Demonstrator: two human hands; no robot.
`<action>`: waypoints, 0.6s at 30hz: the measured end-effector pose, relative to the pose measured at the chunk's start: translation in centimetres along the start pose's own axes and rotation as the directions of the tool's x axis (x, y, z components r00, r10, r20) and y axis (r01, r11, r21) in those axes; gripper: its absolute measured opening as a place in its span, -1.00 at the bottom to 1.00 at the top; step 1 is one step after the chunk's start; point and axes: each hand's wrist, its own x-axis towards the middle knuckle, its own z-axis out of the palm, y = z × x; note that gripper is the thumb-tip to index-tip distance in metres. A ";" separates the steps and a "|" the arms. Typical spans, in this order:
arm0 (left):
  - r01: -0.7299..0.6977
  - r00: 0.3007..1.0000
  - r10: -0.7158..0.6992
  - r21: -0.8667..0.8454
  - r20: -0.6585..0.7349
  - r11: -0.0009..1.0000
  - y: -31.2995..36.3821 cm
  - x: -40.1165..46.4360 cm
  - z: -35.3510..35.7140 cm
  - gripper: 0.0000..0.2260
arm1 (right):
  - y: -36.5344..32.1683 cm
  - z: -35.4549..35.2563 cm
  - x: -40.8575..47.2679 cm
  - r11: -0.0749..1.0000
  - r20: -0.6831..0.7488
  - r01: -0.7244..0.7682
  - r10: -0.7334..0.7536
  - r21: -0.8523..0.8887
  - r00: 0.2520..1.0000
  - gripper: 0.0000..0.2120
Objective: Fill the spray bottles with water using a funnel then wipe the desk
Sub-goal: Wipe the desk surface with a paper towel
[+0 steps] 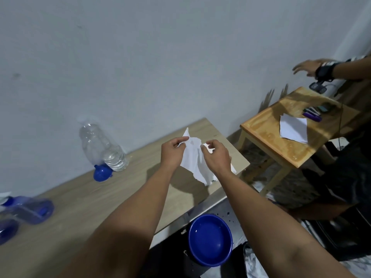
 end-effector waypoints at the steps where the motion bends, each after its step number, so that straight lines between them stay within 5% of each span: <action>1: -0.004 1.000 0.004 -0.015 0.000 1.000 0.5 -0.1 -0.3 -0.67 | -0.3 0.0 -0.1 1.000 0.009 -0.007 0.007 -0.031 1.000 -0.69; 3: -0.008 1.000 0.008 -0.045 0.009 0.999 1.3 -0.2 -0.8 -0.67 | -0.7 0.0 -0.2 0.998 0.031 -0.042 0.043 -0.036 0.999 -0.70; 6: 0.001 1.000 0.001 -0.089 0.026 0.996 2.0 -0.4 -1.3 -0.67 | -0.9 0.2 -0.2 0.961 0.092 -0.188 0.172 0.204 0.981 -0.65; 8: 0.005 1.000 -0.003 -0.113 0.015 0.994 2.0 -0.6 -1.8 -0.67 | -1.3 0.3 -0.3 0.829 0.244 -0.374 0.294 0.417 0.924 -0.55; 11: 0.007 1.000 -0.010 -0.135 -0.021 0.991 1.6 -0.9 -3.1 -0.69 | -1.9 0.7 -0.7 0.660 0.509 -0.564 0.305 0.496 0.805 -0.49; 15: 0.009 0.995 -0.024 -0.142 -0.099 0.990 -0.2 -1.5 -6.8 -0.74 | -2.6 3.4 -1.2 0.542 0.535 -0.553 0.210 0.633 0.819 -0.34; 18: 0.022 0.979 -0.047 -0.129 -0.198 0.991 -2.1 -2.2 -11.0 -0.81 | -4.6 5.9 -2.2 0.474 0.494 -0.519 0.187 0.711 0.849 -0.42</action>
